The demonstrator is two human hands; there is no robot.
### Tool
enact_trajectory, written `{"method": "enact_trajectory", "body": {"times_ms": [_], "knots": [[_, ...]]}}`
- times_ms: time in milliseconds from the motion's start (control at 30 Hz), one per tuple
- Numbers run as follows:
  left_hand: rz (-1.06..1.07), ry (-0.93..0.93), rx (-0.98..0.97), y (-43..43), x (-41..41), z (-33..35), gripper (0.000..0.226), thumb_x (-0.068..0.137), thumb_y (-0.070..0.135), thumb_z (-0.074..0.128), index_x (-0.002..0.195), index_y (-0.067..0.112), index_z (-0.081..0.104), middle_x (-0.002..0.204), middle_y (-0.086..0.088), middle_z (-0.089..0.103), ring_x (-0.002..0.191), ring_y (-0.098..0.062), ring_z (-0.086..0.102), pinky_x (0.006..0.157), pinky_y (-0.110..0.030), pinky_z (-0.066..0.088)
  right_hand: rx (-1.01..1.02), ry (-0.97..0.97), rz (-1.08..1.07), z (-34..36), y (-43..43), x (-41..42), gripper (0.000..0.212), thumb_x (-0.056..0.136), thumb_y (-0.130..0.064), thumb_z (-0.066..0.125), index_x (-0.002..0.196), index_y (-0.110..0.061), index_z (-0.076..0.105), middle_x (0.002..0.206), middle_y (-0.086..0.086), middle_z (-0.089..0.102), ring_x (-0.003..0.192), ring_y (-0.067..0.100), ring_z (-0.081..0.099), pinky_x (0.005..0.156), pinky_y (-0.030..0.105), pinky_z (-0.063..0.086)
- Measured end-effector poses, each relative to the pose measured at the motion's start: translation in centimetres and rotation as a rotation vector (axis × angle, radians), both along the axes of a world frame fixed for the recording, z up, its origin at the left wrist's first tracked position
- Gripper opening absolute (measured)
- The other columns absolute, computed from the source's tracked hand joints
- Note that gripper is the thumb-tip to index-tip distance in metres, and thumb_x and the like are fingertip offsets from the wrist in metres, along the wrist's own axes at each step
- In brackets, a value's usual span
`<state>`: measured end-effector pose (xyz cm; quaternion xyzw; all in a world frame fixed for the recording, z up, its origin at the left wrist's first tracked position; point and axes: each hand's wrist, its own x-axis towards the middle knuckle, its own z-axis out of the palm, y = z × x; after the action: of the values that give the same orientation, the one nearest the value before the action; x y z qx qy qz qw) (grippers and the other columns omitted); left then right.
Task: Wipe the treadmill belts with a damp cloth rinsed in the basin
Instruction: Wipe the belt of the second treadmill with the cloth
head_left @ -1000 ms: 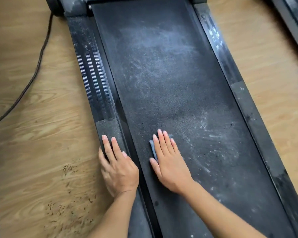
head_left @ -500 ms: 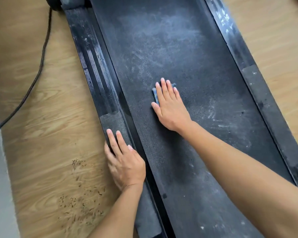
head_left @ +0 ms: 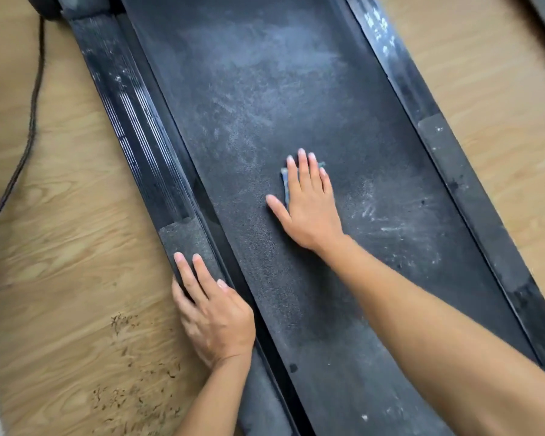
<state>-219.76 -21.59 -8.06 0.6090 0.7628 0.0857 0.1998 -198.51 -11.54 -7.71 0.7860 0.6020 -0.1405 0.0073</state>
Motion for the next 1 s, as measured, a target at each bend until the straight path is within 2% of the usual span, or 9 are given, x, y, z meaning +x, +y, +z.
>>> {"method": "enact_trajectory", "body": {"times_ms": [67, 167, 333, 467, 600, 700, 800, 900, 1000], "knots": [[-0.003, -0.006, 0.001, 0.1, -0.1, 0.2, 0.063, 0.103, 0.027, 0.036, 0.164, 0.014, 0.027, 0.177, -0.001, 0.009, 0.146, -0.041, 0.036, 0.108, -0.057, 0.047, 0.003, 0.006, -0.005, 0.2, 6.3, 0.8, 0.084, 0.106, -0.066, 0.02, 0.168, -0.011, 0.005, 0.176, 0.013, -0.004, 0.162, 0.028, -0.008, 0.131, 0.048, 0.002], [-0.025, 0.0, -0.012, 0.3, 0.1, 0.4, 0.069, 0.102, 0.039, 0.038, 0.164, 0.014, 0.025, 0.177, -0.001, 0.007, 0.147, -0.041, 0.035, 0.104, -0.059, 0.048, -0.006, 0.018, 0.096, 0.0, 6.6, 2.4, 0.079, 0.108, -0.061, 0.02, 0.168, -0.012, 0.001, 0.176, 0.011, -0.007, 0.162, 0.026, -0.01, 0.131, 0.048, 0.004], [-0.022, 0.011, -0.02, 0.1, 0.2, 0.3, 0.071, 0.101, 0.038, 0.042, 0.164, 0.014, 0.024, 0.177, -0.001, 0.006, 0.149, -0.04, 0.032, 0.101, -0.06, 0.047, -0.129, -0.026, 0.203, 1.0, -14.1, 4.0, 0.087, 0.107, -0.066, 0.026, 0.167, -0.011, -0.004, 0.174, 0.011, -0.017, 0.161, 0.027, -0.016, 0.132, 0.047, 0.002], [-0.015, 0.003, -0.026, 0.0, 0.3, 0.0, 0.069, 0.101, 0.033, 0.045, 0.164, 0.014, 0.024, 0.177, -0.001, 0.006, 0.149, -0.042, 0.031, 0.104, -0.062, 0.044, -0.265, -0.078, 0.203, 2.2, -28.0, 4.7, 0.091, 0.105, -0.071, 0.028, 0.166, -0.005, 0.011, 0.175, 0.017, -0.002, 0.162, 0.034, -0.001, 0.126, 0.051, 0.01], [-0.008, 0.003, -0.024, 0.1, 0.5, 0.3, 0.068, 0.1, 0.036, 0.04, 0.163, 0.014, 0.026, 0.177, 0.001, 0.007, 0.147, -0.043, 0.033, 0.105, -0.063, 0.045, -0.122, -0.056, 0.043, 0.4, -16.9, 4.5, 0.095, 0.102, -0.075, 0.022, 0.167, -0.008, 0.006, 0.175, 0.014, -0.008, 0.162, 0.029, -0.01, 0.131, 0.048, 0.001], [0.005, 0.003, -0.02, 0.0, 0.7, 0.2, 0.065, 0.103, 0.028, 0.049, 0.162, 0.014, 0.027, 0.177, 0.002, 0.008, 0.147, -0.042, 0.033, 0.104, -0.065, 0.046, -0.021, -0.057, 0.029, 0.3, -3.0, 6.1, 0.097, 0.1, -0.079, 0.022, 0.168, -0.011, 0.007, 0.176, 0.013, -0.003, 0.162, 0.026, -0.008, 0.131, 0.046, 0.001], [0.018, 0.004, -0.006, 0.1, 0.8, 0.3, 0.07, 0.099, 0.025, 0.058, 0.162, 0.014, 0.028, 0.176, 0.001, 0.01, 0.147, -0.042, 0.033, 0.101, -0.066, 0.047, -0.019, -0.036, 0.065, 0.7, 3.6, 7.2, 0.097, 0.099, -0.079, 0.02, 0.168, -0.013, 0.004, 0.176, 0.011, -0.005, 0.162, 0.025, -0.009, 0.131, 0.048, 0.003], [-0.001, 0.019, 0.015, 0.0, 0.8, 0.5, 0.065, 0.101, 0.03, 0.047, 0.161, 0.014, 0.029, 0.176, 0.001, 0.011, 0.146, -0.042, 0.034, 0.099, -0.066, 0.048, -0.059, -0.023, 0.163, 0.5, -2.3, 8.6, 0.098, 0.1, -0.08, 0.019, 0.168, -0.012, -0.001, 0.175, 0.012, -0.011, 0.161, 0.026, -0.014, 0.131, 0.049, 0.004], [-0.019, 0.023, 0.009, 0.0, 0.6, 0.3, 0.069, 0.098, 0.036, 0.04, 0.161, 0.014, 0.028, 0.176, 0.002, 0.009, 0.146, -0.043, 0.033, 0.1, -0.068, 0.047, -0.141, -0.074, 0.239, 1.1, -17.4, 10.0, 0.1, 0.1, -0.079, 0.025, 0.167, -0.008, 0.002, 0.174, 0.014, -0.013, 0.162, 0.029, -0.011, 0.132, 0.048, 0.004]]}}
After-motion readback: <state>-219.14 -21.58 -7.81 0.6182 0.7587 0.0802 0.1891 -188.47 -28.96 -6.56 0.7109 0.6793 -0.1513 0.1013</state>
